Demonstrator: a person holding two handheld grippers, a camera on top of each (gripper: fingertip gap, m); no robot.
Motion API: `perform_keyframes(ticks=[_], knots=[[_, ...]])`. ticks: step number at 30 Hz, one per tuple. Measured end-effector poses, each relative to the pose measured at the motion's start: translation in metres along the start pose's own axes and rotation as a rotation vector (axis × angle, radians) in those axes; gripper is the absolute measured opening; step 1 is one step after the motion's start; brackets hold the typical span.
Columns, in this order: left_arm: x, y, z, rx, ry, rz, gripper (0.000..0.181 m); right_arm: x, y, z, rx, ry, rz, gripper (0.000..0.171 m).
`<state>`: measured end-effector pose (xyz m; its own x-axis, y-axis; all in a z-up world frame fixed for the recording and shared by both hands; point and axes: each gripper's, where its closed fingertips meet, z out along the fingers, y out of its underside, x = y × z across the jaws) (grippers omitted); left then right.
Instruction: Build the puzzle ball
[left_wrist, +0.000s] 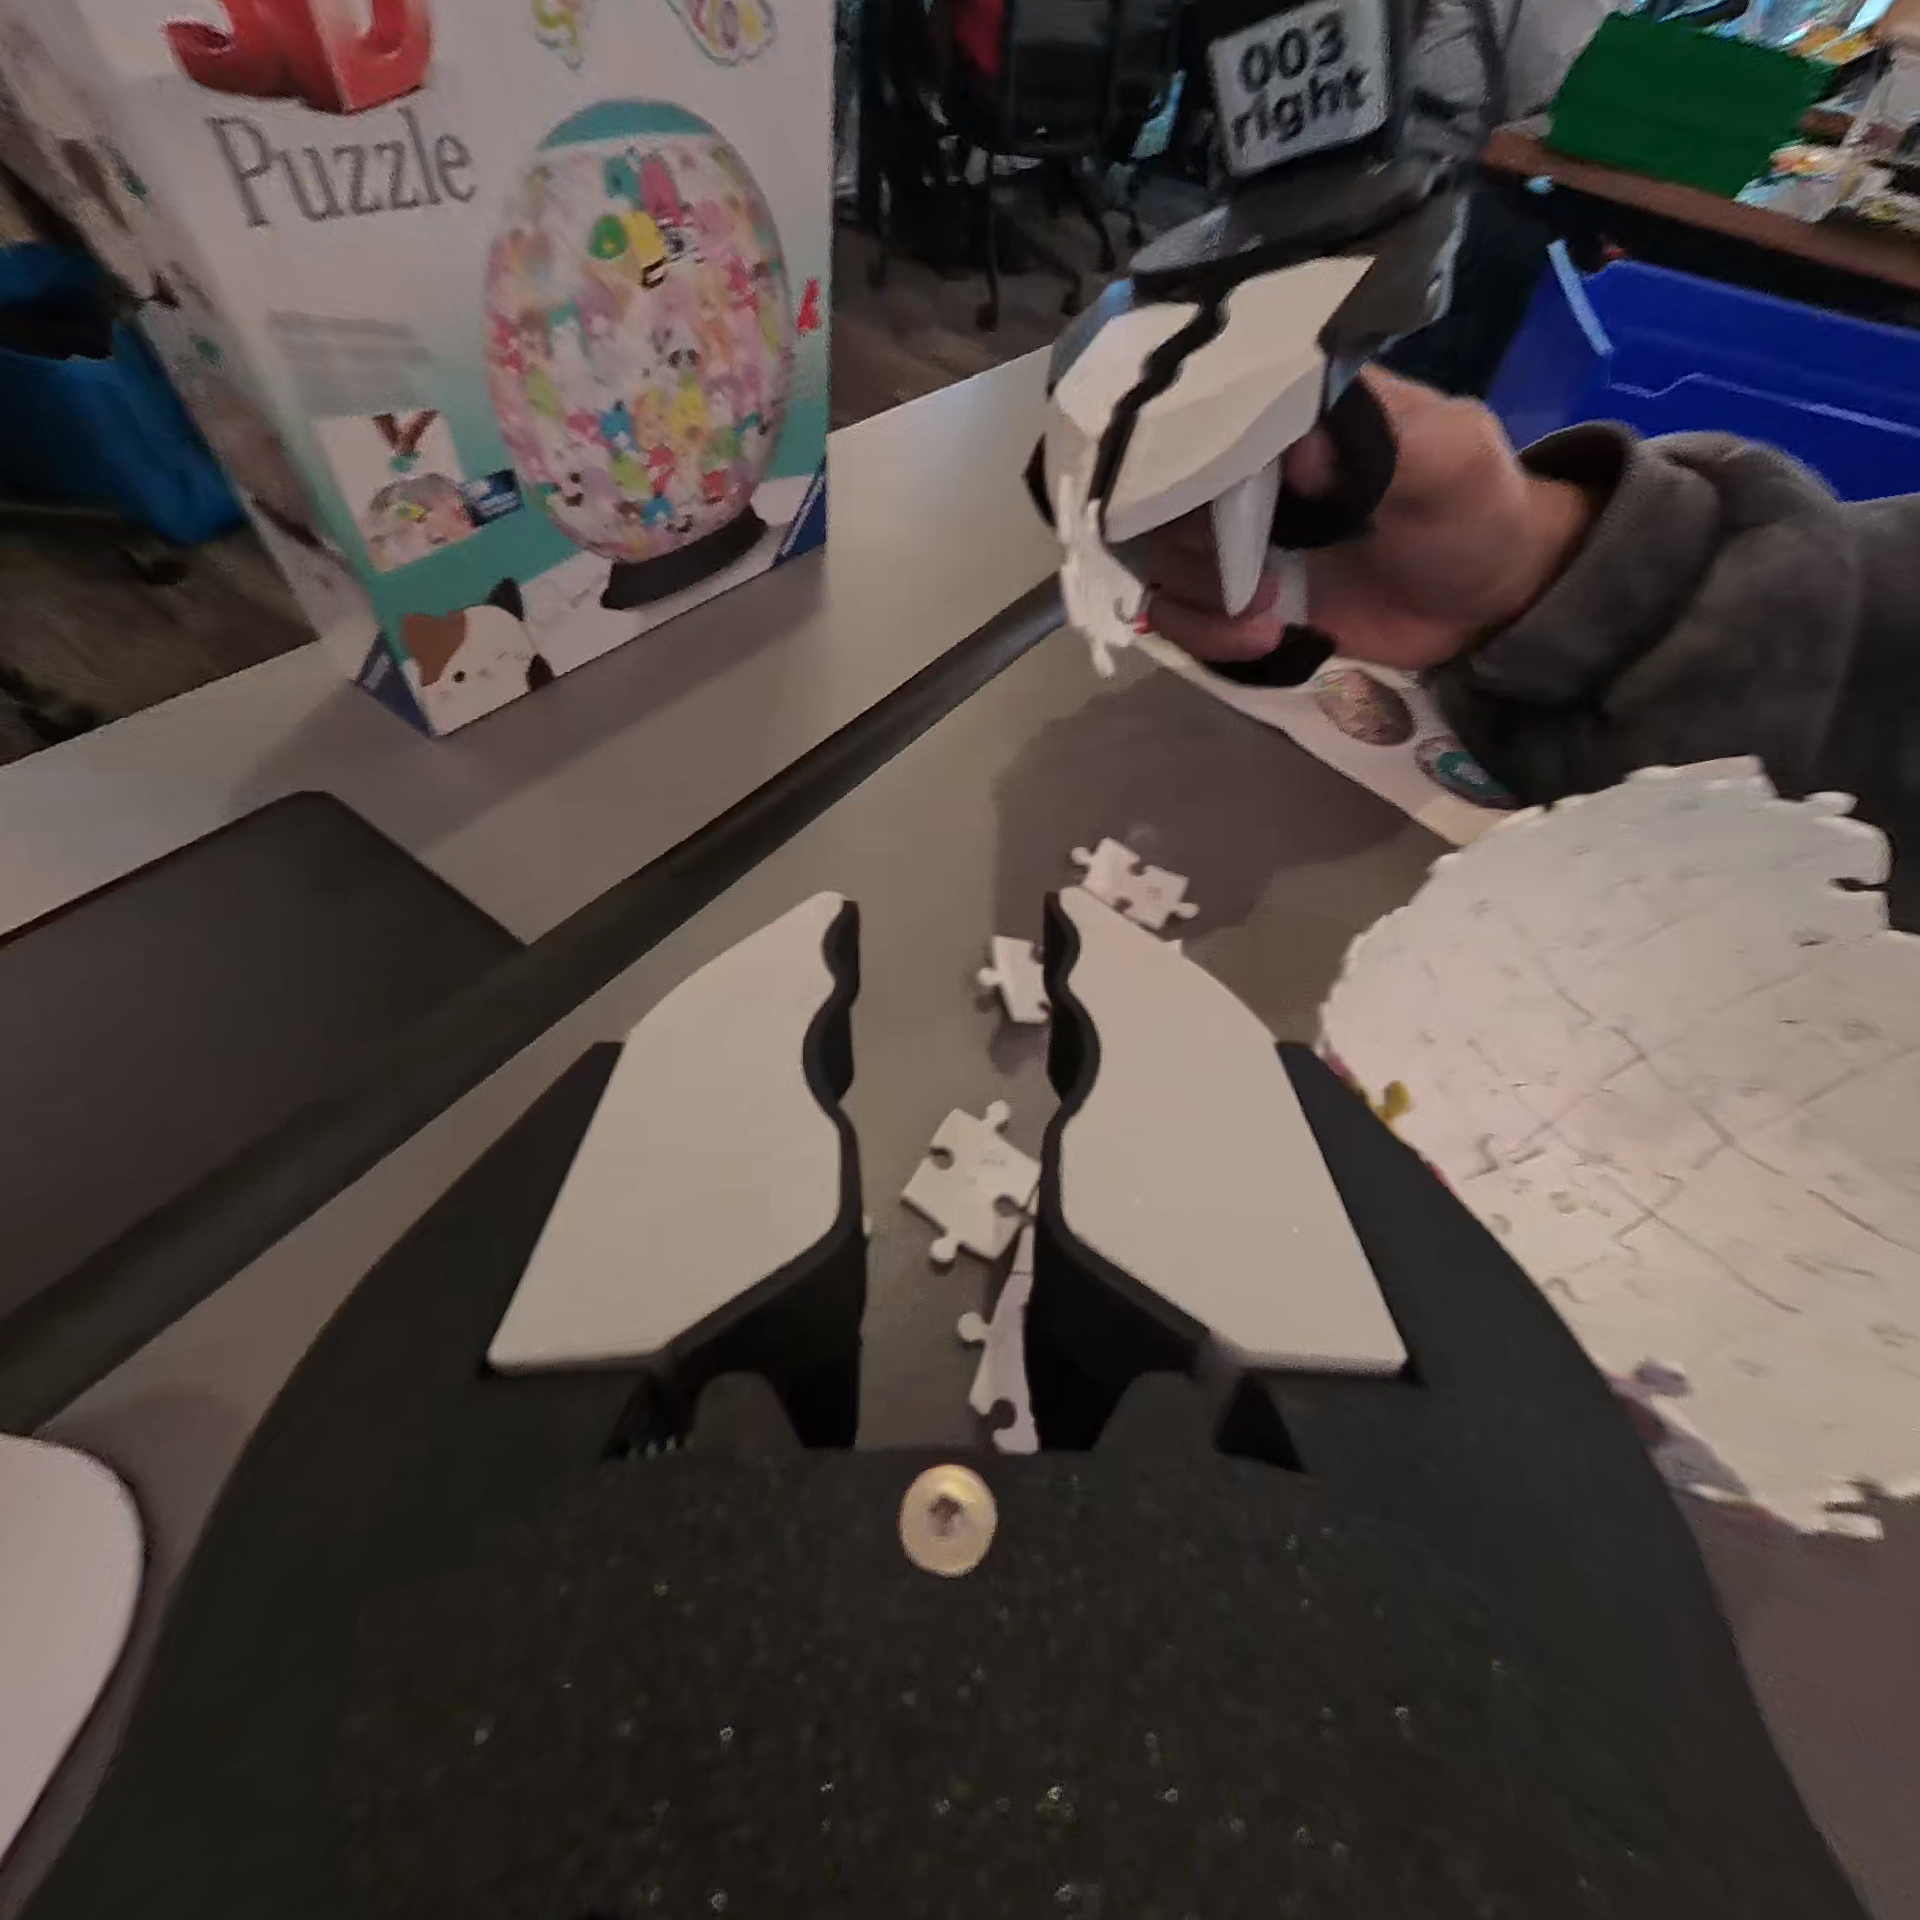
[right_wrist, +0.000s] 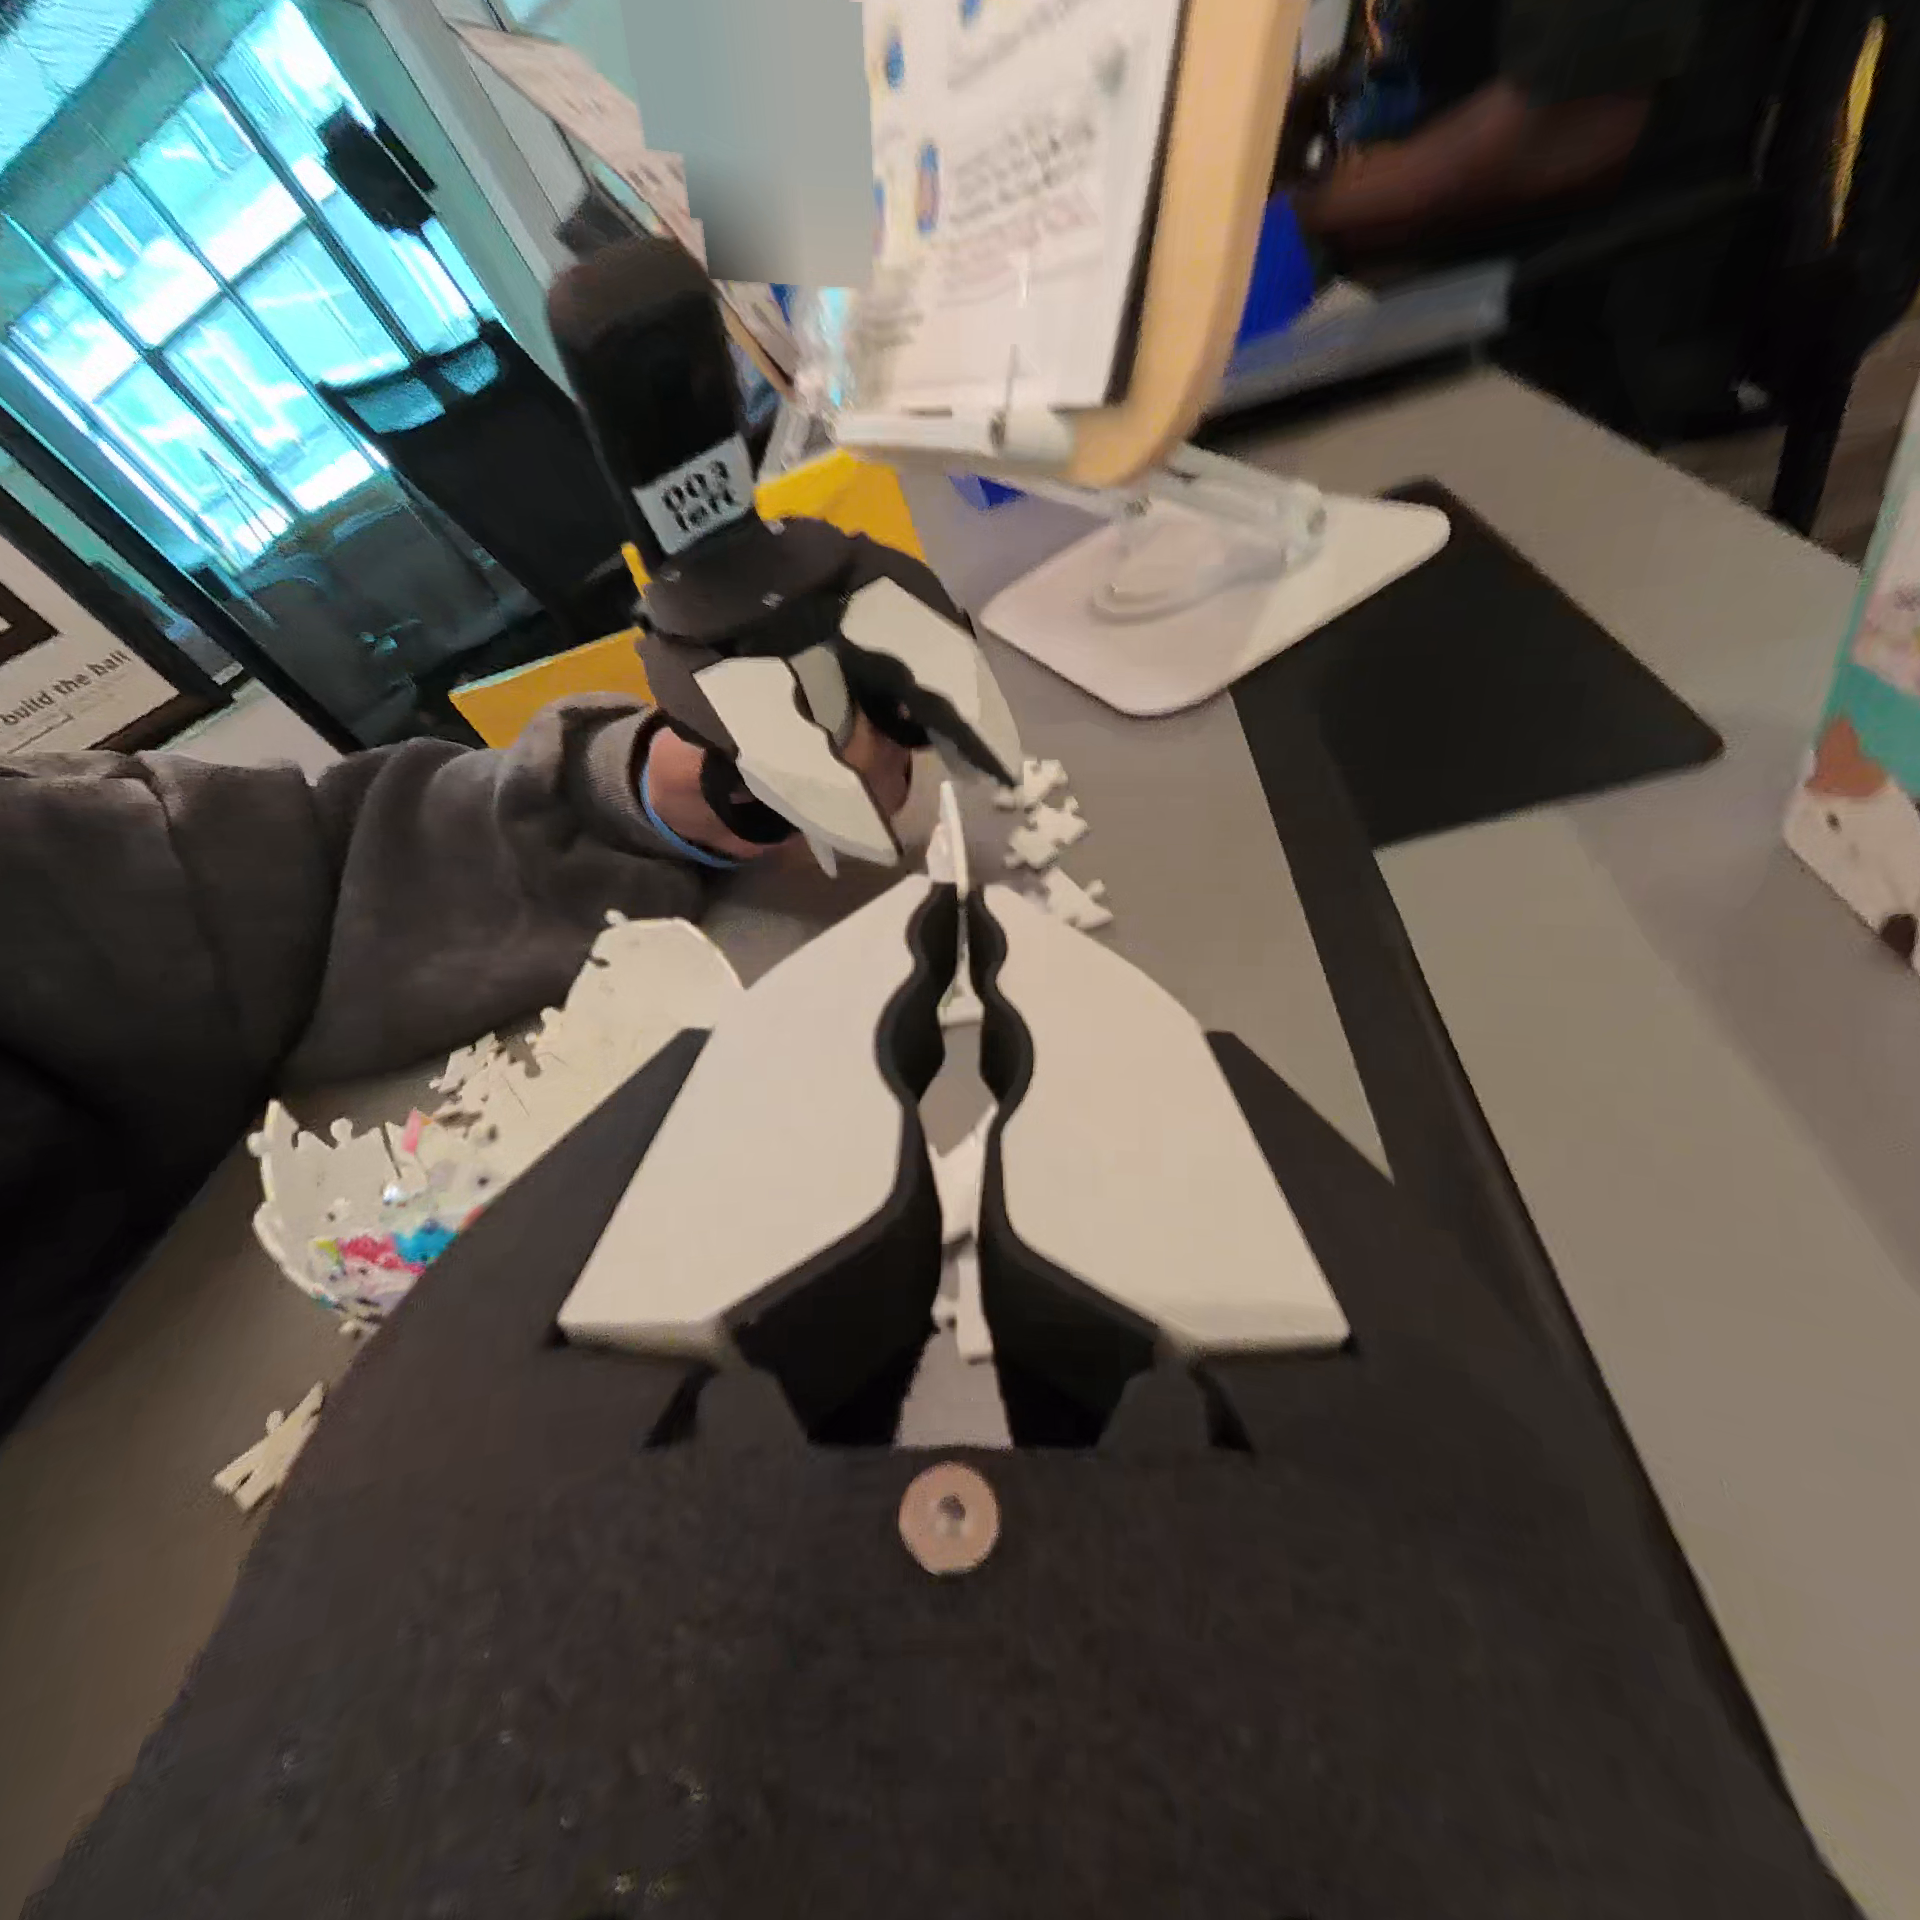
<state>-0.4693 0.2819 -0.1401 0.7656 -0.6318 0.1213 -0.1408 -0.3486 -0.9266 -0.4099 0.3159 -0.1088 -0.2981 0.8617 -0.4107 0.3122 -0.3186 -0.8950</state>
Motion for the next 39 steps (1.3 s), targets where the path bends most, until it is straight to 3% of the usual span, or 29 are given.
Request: perform_keyframes(ticks=[4, 8, 11, 15, 20, 27, 29, 32, 39], knots=[[-0.002, -0.015, -0.007, 0.038, -0.025, 0.023, 0.046, -0.006, -0.003, -0.013, -0.192, 0.101, -0.033, 0.002], [0.016, -0.042, -0.024, 0.025, 0.046, 0.024, 0.052, -0.054, -0.027, -0.042, -0.335, 0.236, -0.103, 0.002], [0.052, -0.05, -0.04, -0.117, 0.164, 0.094, 0.049, -0.095, 0.003, -0.064, -0.554, 0.363, -0.088, 0.002], [0.1, -0.017, -0.051, -0.417, 0.271, 0.259, 0.046, -0.132, 0.079, -0.072, -0.713, 0.383, -0.051, 0.002], [0.145, 0.016, -0.04, -0.639, 0.379, 0.339, 0.042, -0.151, 0.142, -0.061, -0.603, 0.284, 0.161, 0.002], [0.145, 0.054, -0.02, -0.963, 0.378, 0.541, 0.041, -0.176, 0.182, -0.062, -0.4, 0.241, 0.222, 0.006], [0.145, 0.059, -0.016, -0.997, 0.404, 0.566, 0.042, -0.175, 0.187, -0.067, -0.379, 0.268, 0.199, 0.017], [0.146, 0.063, -0.01, -1.001, 0.433, 0.545, 0.043, -0.178, 0.182, -0.07, -0.319, 0.263, 0.158, 0.021], [0.144, 0.077, -0.011, -1.098, 0.431, 0.538, 0.043, -0.192, 0.174, -0.072, -0.272, 0.215, 0.041, 0.019]])
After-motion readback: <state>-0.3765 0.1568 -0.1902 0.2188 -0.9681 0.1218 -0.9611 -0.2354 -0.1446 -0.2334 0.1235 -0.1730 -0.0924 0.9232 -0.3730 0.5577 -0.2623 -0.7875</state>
